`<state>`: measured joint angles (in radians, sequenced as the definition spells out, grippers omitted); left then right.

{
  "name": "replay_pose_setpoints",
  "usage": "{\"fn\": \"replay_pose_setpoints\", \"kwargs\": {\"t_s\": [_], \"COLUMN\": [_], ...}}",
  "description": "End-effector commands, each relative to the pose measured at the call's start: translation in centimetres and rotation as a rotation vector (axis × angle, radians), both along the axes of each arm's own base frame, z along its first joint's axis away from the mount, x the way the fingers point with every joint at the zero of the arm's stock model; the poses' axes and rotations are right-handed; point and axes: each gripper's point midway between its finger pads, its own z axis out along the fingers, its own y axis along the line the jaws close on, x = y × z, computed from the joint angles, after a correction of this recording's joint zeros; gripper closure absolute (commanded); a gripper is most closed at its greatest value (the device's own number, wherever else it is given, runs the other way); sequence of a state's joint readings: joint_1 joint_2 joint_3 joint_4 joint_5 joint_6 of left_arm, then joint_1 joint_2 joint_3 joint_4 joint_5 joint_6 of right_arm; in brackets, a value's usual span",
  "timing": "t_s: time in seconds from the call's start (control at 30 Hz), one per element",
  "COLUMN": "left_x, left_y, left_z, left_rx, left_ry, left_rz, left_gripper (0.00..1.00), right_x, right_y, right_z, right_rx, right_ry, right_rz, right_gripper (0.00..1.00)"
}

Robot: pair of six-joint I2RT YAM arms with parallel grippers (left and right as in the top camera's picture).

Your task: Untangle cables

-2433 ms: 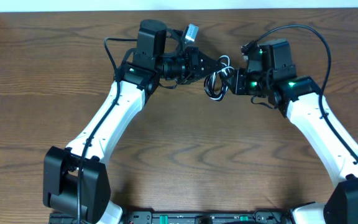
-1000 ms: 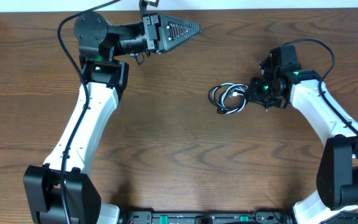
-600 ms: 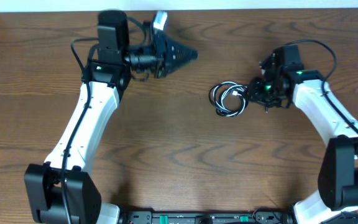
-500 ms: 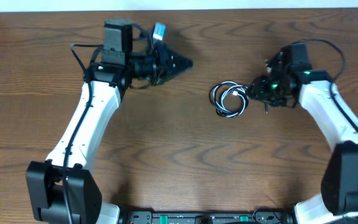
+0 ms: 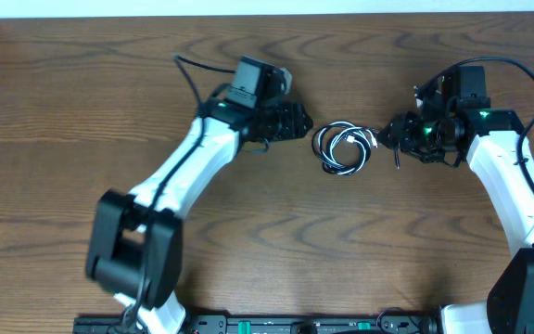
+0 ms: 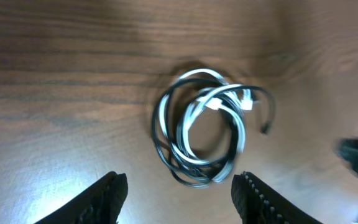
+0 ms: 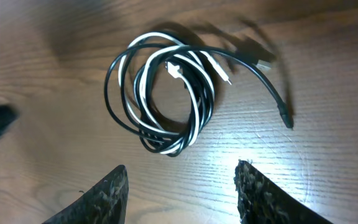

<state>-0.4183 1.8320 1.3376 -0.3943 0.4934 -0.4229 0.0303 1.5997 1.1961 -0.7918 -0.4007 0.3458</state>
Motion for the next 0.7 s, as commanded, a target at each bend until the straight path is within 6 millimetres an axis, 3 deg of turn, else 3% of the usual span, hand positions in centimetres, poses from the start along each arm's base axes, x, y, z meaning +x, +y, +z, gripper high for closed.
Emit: {"fn": "replay_pose_setpoints", "kwargs": {"t_s": [0.0,0.13,0.33,0.57,0.67], "left_x": [0.4,0.1,-0.5,0.0,0.4], "left_y": [-1.5,-3.7,-5.7,-4.7,-4.2], "left_z": [-3.1,-5.5,-7.6,-9.3,-9.8], "left_rx": [0.046,0.047,0.052,0.147,0.181], "left_ry": [-0.003,-0.001,-0.003,-0.019,-0.027], "left_rz": [-0.034,-0.078,-0.119,-0.07,-0.049], "left_gripper": [0.41,0.41,0.41,0.42,0.47], "right_x": [-0.1,-0.4,-0.8,-1.1,-1.1], "right_y": [-0.5,-0.8,-0.8,-0.8,-0.8], "right_z": [0.0,-0.2,-0.4,-0.6,-0.6], "right_rx": [-0.041,-0.063,-0.072,-0.074,-0.076], "right_ry": [-0.006,0.007,0.019,0.026,0.026], "right_rz": [0.015,0.014,0.026,0.033,0.038], "right_gripper": [0.48,0.49,0.48,0.49,0.49]}}
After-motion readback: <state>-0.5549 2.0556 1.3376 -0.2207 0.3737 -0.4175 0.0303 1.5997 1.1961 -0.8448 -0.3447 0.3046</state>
